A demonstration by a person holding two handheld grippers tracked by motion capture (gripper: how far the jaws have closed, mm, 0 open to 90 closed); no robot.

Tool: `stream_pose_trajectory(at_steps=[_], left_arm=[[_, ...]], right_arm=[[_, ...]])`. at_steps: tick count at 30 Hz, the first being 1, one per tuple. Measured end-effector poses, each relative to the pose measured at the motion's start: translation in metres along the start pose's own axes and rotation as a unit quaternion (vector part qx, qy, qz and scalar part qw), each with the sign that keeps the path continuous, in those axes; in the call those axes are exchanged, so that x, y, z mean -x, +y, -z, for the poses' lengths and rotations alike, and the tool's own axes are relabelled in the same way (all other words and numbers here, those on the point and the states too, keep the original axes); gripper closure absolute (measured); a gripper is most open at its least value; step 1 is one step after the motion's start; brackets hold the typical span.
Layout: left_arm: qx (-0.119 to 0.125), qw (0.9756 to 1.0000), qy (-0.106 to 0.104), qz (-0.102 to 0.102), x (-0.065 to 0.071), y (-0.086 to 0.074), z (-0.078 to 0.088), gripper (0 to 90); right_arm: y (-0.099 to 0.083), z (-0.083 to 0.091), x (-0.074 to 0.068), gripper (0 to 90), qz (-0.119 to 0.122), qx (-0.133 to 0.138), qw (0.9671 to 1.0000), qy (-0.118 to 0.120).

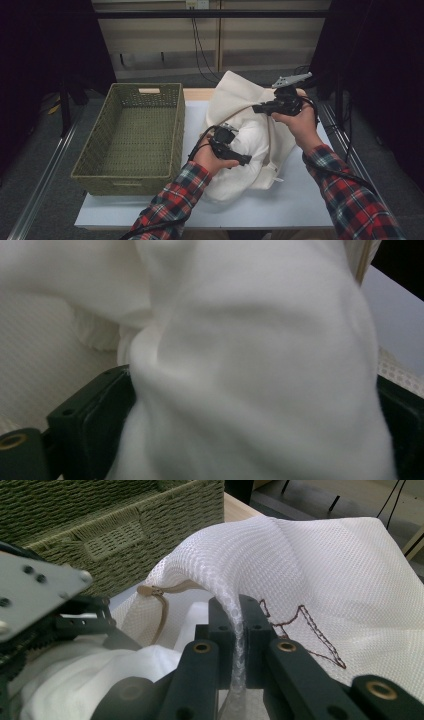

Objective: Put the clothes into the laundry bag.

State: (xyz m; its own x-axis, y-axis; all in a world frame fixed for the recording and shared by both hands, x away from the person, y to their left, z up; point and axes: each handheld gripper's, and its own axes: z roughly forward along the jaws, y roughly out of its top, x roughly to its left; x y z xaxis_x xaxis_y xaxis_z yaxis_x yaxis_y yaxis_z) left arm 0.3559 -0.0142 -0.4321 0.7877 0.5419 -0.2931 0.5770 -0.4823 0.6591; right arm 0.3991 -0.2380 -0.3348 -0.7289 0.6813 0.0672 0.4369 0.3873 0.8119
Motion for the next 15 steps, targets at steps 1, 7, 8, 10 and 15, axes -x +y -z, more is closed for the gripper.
stream_pose_trajectory(at_steps=[1, 7, 8, 10, 15], left_arm=[[0.0, 1.0, -0.006, 0.003, -0.0007, -0.0018, -0.0019, 10.9], [-0.014, 0.9998, -0.012, 0.0, 0.0008, -0.0067, -0.0051, 44.0], [-0.019, 0.9998, -0.011, -0.001, 0.0008, -0.0069, -0.0048, 49.9], [-0.018, 0.9998, -0.003, 0.007, 0.0036, -0.0061, -0.0052, 56.3], [-0.018, 0.9998, 0.013, -0.001, 0.006, 0.0023, 0.0004, 60.7]], right_arm=[[0.0001, 0.0004, 0.0001, 86.6, 0.0, 0.0, 1.0, 0.0], [-0.001, 0.001, 0.0009, 86.6, -0.002, 0.001, 1.0, 0.0], [-0.0011, 0.0009, 0.0008, 86.6, -0.002, 0.001, 1.0, 0.0], [-0.0008, 0.0011, 0.0001, 86.6, -0.001, 0.0, 1.0, 0.0], [0.0004, 0.0017, -0.0013, 86.6, 0.0, 0.0, 1.0, 0.002]])
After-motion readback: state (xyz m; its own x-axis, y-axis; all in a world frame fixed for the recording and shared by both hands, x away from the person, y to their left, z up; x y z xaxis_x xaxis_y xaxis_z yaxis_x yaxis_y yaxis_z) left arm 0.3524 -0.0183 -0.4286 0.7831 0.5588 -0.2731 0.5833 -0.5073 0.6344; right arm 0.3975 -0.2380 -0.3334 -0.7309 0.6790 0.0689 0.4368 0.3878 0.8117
